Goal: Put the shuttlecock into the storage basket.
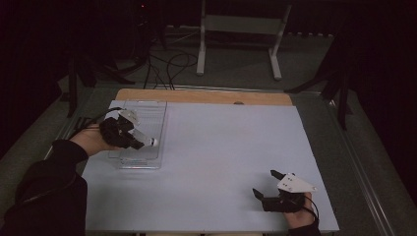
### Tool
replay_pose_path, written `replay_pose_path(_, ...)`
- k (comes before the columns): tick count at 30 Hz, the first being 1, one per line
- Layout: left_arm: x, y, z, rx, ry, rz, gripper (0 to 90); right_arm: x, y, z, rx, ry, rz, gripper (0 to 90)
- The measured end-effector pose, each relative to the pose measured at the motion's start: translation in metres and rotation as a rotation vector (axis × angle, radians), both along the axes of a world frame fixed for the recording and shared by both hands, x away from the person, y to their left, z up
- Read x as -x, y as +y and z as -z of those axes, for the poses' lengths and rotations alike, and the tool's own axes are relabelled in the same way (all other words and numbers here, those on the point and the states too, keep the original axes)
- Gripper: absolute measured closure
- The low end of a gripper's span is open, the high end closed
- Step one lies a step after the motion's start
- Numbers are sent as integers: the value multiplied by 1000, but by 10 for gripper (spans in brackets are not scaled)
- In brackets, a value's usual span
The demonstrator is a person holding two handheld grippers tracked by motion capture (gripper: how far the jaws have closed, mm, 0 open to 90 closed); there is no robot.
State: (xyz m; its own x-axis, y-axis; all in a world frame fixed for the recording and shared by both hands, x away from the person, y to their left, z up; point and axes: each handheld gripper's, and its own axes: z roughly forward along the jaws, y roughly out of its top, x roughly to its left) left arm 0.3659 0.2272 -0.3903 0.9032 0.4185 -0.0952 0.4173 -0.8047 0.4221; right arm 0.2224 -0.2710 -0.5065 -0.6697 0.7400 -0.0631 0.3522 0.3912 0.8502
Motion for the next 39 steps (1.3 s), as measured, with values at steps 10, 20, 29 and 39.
replay_pose_path(10, -5, 3, 16, -1, 26, -14, 895, 0, 0, 0, 2, 0, -3, 102)
replay_pose_path(20, -9, 3, 28, -7, 44, -35, 894, 0, 1, 0, 5, 3, -6, 103)
replay_pose_path(29, -10, 0, 33, -22, 55, -32, 894, 0, 0, 0, 6, 3, -6, 104)
replay_pose_path(39, -11, -3, 41, -27, 77, -38, 893, 0, 0, 0, 4, 7, -9, 104)
